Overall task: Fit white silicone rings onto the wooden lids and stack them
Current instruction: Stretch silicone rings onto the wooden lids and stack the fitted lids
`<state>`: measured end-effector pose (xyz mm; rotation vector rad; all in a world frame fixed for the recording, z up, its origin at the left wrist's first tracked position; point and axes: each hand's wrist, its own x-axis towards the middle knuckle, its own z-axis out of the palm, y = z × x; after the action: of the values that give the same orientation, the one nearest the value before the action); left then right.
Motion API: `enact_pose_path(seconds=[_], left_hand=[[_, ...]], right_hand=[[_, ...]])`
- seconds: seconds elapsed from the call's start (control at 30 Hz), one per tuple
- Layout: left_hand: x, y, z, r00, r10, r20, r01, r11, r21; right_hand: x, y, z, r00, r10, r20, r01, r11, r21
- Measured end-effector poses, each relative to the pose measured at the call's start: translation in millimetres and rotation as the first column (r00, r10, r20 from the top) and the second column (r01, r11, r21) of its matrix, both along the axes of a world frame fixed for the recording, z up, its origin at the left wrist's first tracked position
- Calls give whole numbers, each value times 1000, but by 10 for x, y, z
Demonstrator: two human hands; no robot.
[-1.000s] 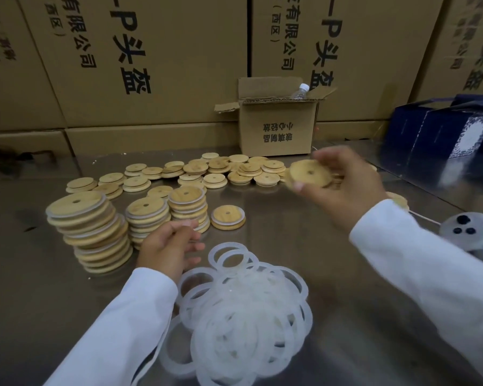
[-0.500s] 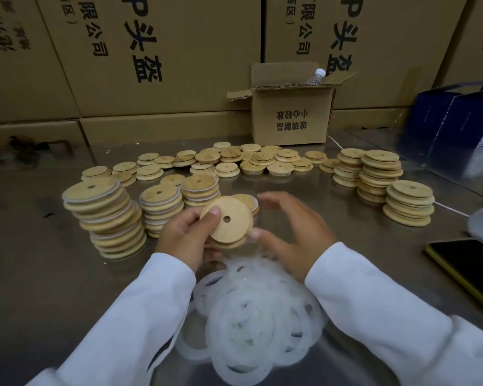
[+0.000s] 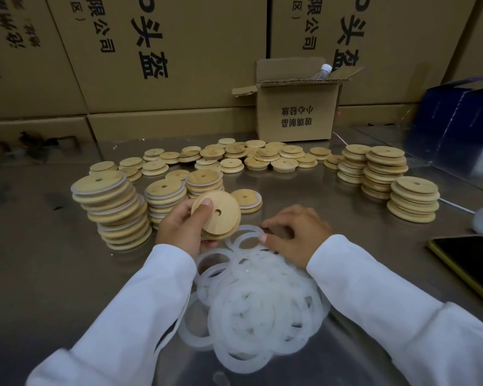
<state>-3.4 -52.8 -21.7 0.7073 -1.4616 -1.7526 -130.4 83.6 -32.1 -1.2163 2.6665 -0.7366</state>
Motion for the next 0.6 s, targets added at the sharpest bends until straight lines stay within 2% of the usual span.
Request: enact_pose_path(seconds=[0.27, 0.4, 0.5, 0.6], left_hand=[[-29, -17, -50, 1000, 0, 4, 0, 999, -38], [-19, -28, -37, 1000, 8, -13, -8, 1000, -19], [3, -40, 8, 998, 41, -53, -38, 998, 60], [23, -54, 46, 996, 33, -84, -21, 989, 144]], right_hand=[[143, -96, 46, 992, -113, 62, 120, 984, -133], [163, -95, 57, 986, -109, 125, 140, 952, -274], [151, -60, 87, 957, -76, 281, 195, 884, -425], [151, -1, 176, 911, 77, 405, 210, 759, -616]])
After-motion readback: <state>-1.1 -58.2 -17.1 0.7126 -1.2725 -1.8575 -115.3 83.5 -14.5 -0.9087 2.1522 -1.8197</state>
